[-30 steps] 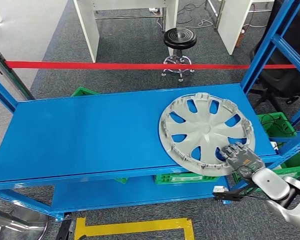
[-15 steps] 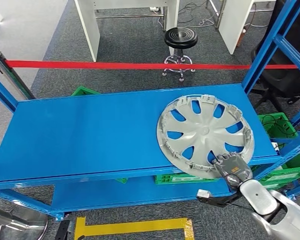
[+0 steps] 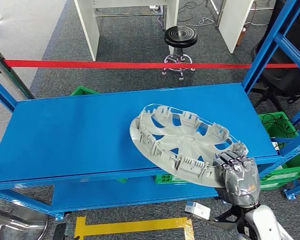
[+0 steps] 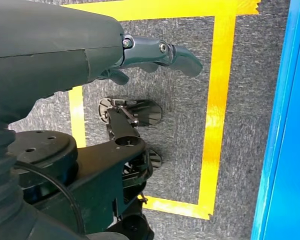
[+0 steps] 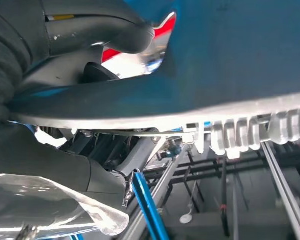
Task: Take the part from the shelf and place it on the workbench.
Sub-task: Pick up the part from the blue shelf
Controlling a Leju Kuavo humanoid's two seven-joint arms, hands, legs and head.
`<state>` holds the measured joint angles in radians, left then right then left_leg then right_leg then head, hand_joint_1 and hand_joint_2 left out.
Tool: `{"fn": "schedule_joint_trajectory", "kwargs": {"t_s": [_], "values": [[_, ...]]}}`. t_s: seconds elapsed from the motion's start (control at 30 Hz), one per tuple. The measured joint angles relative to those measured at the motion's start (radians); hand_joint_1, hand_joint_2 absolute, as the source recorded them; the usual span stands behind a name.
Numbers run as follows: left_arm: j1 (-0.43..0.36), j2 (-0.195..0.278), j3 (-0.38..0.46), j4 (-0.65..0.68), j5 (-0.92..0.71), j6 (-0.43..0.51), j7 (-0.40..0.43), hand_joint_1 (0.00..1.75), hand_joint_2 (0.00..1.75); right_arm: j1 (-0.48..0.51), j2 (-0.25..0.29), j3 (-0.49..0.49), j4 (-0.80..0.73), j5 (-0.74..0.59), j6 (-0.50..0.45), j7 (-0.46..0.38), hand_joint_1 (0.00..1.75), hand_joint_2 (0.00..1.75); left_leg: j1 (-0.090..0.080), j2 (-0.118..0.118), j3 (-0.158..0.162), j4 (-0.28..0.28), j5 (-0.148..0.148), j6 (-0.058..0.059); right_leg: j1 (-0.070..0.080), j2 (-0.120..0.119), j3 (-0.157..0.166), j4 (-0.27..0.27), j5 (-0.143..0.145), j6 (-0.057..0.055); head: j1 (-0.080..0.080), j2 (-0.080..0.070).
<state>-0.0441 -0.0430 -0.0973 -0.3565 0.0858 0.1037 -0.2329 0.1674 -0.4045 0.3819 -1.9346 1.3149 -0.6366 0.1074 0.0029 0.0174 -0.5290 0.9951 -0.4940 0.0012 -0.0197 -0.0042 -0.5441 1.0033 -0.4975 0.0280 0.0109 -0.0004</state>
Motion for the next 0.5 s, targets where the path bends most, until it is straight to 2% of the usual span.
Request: {"fn": "schedule_joint_trajectory", "kwargs": {"t_s": [0.07,0.13,0.23,0.3,0.33,0.4,0.5], "values": [[0.011,0.0,0.012,-0.007,0.0,0.0,-0.005,0.0,1.75,0.017,0.024,-0.011,-0.029,-0.056,-0.024,-0.044,1.75,1.75,0.0,0.0,0.0,0.0,0.0,0.0,0.0,0.0,0.0,0.0,0.0,0.0,0.0,0.0],[0.025,0.001,0.029,-0.016,0.003,-0.007,-0.018,0.0,1.75,0.033,0.054,-0.028,-0.054,-0.175,-0.034,-0.152,1.75,1.75,0.0,0.0,0.0,0.0,0.0,0.0,0.0,0.0,0.0,0.0,0.0,0.0,0.0,0.0],[0.045,0.001,0.062,-0.038,-0.004,-0.019,-0.035,0.0,1.75,0.051,0.089,-0.044,-0.089,-0.514,-0.032,-0.408,1.75,1.75,-0.001,0.001,-0.001,0.0,0.0,0.0,-0.001,0.001,-0.001,0.0,0.0,0.0,0.0,0.0],[0.055,0.003,0.081,-0.056,-0.02,-0.024,-0.039,0.0,1.75,0.052,0.098,-0.036,-0.126,-0.784,0.007,-0.577,1.75,1.75,-0.001,0.001,-0.001,0.0,0.0,0.0,-0.001,0.0,-0.001,0.0,0.0,0.0,0.0,0.0],[0.059,0.004,0.089,-0.065,-0.03,-0.028,-0.037,0.0,1.75,0.051,0.102,-0.031,-0.145,-0.909,0.053,-0.647,1.75,1.75,-0.001,0.001,-0.001,0.0,0.0,0.0,-0.001,0.0,-0.001,0.0,0.0,0.0,0.0,0.0],[0.066,0.007,0.101,-0.084,-0.057,-0.034,-0.028,0.0,1.75,0.046,0.115,-0.027,-0.184,-1.127,0.213,-0.749,1.75,1.75,-0.001,0.001,-0.001,0.0,0.0,0.0,-0.001,0.0,-0.001,0.0,0.0,0.0,0.0,0.0],[0.072,0.013,0.111,-0.111,-0.094,-0.041,-0.006,0.0,1.75,0.04,0.144,-0.033,-0.234,-1.309,0.462,-0.799,1.75,1.75,-0.001,0.001,-0.001,0.0,0.0,0.0,0.0,0.0,-0.001,0.0,0.0,0.0,0.0,0.0]]}}
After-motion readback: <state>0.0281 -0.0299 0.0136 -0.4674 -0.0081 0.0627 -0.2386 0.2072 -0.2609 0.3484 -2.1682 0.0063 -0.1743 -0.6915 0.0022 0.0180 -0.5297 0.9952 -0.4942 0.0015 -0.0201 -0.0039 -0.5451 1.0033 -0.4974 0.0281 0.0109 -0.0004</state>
